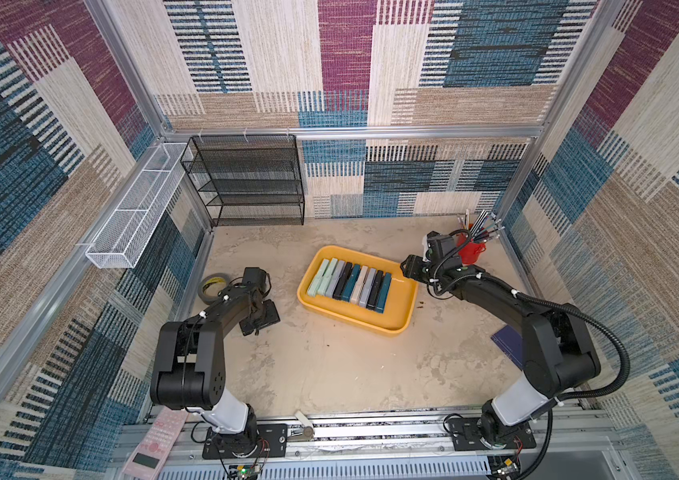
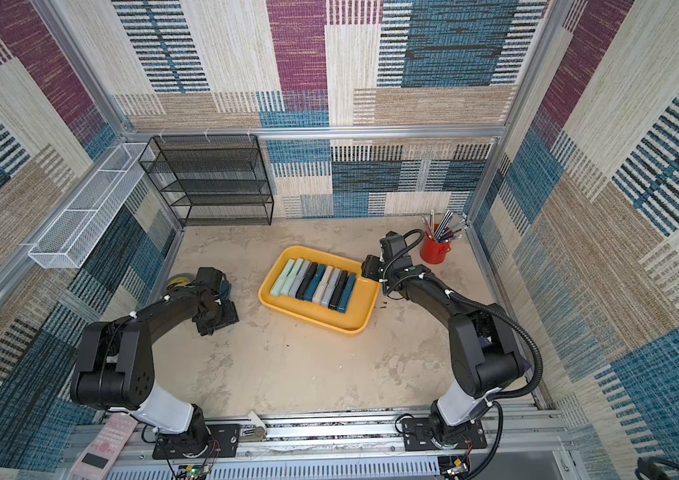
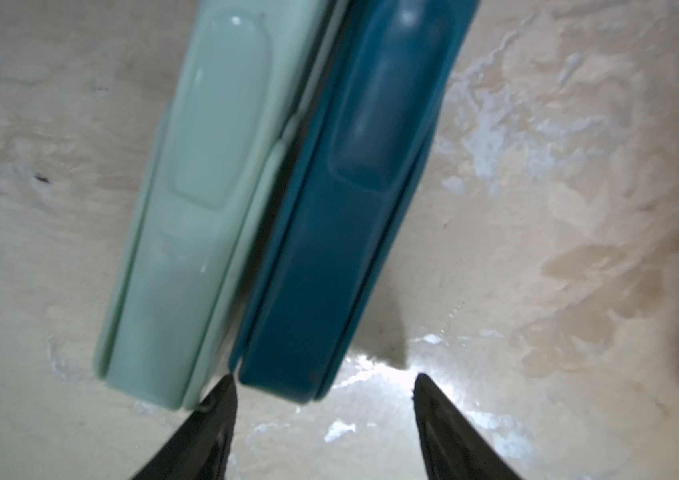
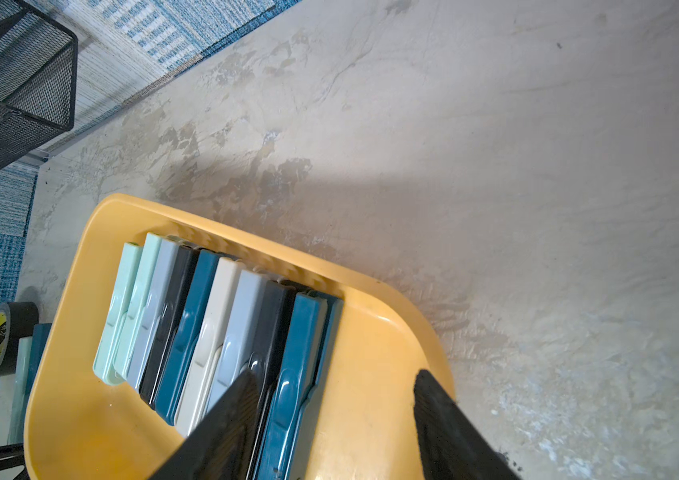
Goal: Put the pruning pliers into the storage box
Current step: Pick up the pruning pliers from the center of the board.
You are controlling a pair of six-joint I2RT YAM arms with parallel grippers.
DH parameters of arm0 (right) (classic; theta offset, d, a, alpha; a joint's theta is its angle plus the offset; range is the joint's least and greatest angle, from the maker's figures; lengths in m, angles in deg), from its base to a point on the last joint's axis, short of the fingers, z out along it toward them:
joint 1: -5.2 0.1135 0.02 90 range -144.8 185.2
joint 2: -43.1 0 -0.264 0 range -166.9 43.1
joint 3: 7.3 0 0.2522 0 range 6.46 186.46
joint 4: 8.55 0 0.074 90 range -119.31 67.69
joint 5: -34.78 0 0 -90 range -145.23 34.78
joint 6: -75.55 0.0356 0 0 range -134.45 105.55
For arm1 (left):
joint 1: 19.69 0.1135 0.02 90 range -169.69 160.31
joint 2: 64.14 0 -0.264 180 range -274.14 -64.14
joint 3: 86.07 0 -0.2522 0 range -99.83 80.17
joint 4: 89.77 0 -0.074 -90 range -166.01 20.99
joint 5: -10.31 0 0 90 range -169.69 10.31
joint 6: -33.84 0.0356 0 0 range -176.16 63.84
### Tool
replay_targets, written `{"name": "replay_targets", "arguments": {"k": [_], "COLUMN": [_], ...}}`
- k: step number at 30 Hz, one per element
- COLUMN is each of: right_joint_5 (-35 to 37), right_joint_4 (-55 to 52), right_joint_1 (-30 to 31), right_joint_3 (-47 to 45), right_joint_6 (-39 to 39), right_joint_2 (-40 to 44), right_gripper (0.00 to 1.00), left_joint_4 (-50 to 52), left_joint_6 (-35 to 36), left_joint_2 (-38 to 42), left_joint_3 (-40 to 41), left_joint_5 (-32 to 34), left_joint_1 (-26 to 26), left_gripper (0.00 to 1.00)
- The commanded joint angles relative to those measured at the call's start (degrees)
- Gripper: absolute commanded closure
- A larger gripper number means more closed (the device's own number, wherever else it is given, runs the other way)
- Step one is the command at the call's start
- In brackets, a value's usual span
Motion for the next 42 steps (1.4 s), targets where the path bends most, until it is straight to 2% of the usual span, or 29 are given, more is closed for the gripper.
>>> {"name": "replay_targets", "arguments": {"k": [1, 9, 16, 27, 37, 42], "right_joint_5": [0.57, 0.19, 0.42, 0.78, 1.4, 1.56], "right_joint_4": [1.32, 1.48, 1.56, 1.93, 2.04, 2.14], "right_joint_1": [-0.12, -0.27, -0.8, -1.1, -1.24, -1.34], "right_joint_3": [-0.2, 0.08, -0.65, -1.74, -1.86, -1.74], "right_joint_6": [0.14, 0.14, 0.38, 0.61, 0.63, 0.63], "right_joint_2": [0.24, -0.36, 0.56, 2.26, 2.93, 3.16], "right_gripper": [0.38, 0.38, 0.38, 0.4, 0.41, 0.41], "left_joint_4": [-0.73, -1.25, -0.46, 0.84, 0.21, 4.09], "left_joint_6": [0.68, 1.57, 3.44, 6.0, 7.67, 9.0], "left_joint_2": [-0.1, -2.5, -4.86, -9.3, -4.8, -2.65], "left_joint_3": [-0.75, -3.95, -6.88, -10.46, -9.98, -13.88], "left_joint_5": [1.08, 2.69, 3.5, 0.27, -1.46, 0.73], "left_joint_1": [0.31, 0.39, 0.4, 0.31, -0.98, -4.44], "left_gripper": [0.31, 0.31, 0.36, 0.54, 0.8, 0.83]}}
